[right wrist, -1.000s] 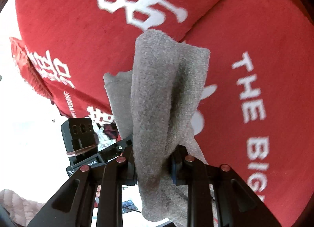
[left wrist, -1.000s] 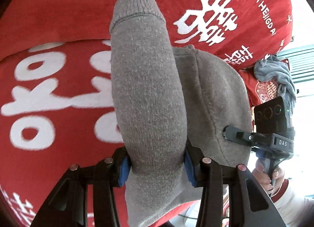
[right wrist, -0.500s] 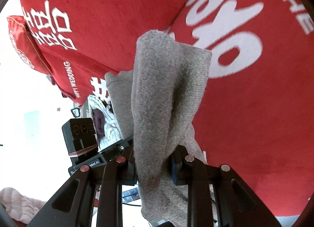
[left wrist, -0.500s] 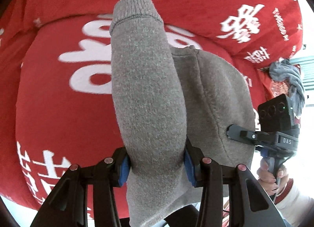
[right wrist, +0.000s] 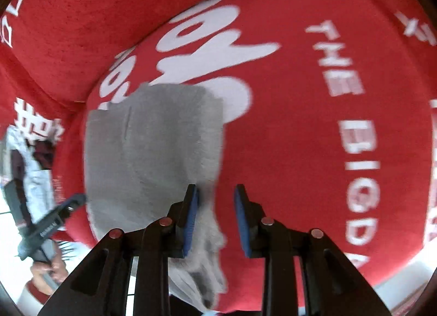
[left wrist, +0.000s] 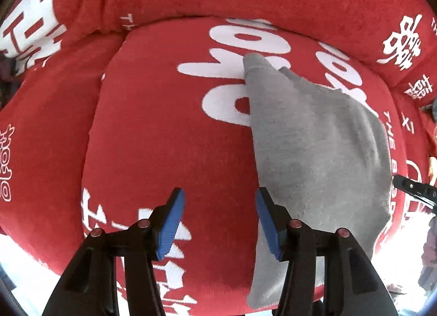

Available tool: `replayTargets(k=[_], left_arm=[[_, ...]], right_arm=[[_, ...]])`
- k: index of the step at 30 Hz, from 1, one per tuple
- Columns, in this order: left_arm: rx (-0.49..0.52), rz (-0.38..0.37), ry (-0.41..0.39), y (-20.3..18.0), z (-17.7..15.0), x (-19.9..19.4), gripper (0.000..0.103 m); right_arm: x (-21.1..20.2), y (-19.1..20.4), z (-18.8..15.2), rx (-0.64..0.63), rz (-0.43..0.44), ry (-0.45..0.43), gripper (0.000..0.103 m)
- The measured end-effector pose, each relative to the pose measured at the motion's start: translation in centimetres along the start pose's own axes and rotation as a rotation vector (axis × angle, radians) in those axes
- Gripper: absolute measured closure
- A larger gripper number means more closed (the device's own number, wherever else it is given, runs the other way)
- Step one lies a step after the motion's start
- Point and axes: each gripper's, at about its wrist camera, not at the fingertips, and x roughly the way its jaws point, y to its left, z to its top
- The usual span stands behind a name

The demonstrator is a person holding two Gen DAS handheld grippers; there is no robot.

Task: Fold small clothes
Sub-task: 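Lay the folded sweater down on the cushion and open both grippers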

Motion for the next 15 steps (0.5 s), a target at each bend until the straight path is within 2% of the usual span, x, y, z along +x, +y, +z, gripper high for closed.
replayTargets(k=[2,6,8,11,12,15], left_arm=[[0.012,-0.019,-0.024,0.1,-0.3,-1.1,0.047],[0.068,-0.116,-0.063,-1.7,-0.6,-3.1,0.047],[0.117,-0.179,-0.063,-3.6,-0.7,-3.2,0.047],[0.168,-0.234,-0.043,-5.9,-0.8,-2.5,0.047],[0.182,-0.248,-0.029,-6.5,-0.9,-1.9,0.047],[0.19,-0.221,0.018,-7.3,-1.1,0.6,0.048]], right_arm=[[-1.5,0.6,-1.0,-0.029,0.008,-0.032,0.093],[-2.6,3.0,-2.8,-0.107,0.036,-0.036,0.095],[-2.0,4.6,-3.6,-0.147,0.028,-0.025,0.095],[-1.0,5.9,-4.2,-0.175,-0.005,-0.014,0.095],[-0.6,6.0,-4.3,-0.174,-0.01,-0.01,0.095],[0.8,5.7,-4.6,-0.166,-0.037,0.006,0.095]])
